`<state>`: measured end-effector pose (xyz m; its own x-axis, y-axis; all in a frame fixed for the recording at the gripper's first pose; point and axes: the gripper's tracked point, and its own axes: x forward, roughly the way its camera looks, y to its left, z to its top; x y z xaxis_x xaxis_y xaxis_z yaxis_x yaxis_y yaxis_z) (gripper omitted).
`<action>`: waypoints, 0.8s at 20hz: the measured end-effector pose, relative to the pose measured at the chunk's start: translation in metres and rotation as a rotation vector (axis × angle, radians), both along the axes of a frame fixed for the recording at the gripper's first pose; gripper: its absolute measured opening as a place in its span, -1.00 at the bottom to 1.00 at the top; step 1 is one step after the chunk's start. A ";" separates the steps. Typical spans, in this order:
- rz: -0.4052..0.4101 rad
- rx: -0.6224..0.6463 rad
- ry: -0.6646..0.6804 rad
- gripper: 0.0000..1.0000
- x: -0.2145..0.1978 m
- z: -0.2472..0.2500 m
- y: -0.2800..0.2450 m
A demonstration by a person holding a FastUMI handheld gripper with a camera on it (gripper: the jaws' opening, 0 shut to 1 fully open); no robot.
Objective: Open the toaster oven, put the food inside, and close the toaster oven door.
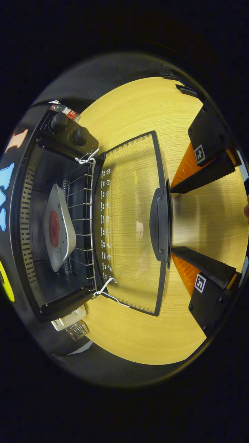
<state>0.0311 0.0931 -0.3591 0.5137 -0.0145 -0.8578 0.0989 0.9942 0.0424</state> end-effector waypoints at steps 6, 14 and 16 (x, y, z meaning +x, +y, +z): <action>0.011 -0.001 -0.048 0.97 -0.006 0.021 -0.003; 0.026 -0.003 -0.339 0.97 0.017 0.116 -0.010; 0.039 -0.061 -0.412 0.97 0.036 0.150 -0.025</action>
<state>0.0674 0.0679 -0.2093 0.8148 -0.0328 -0.5788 0.0482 0.9988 0.0113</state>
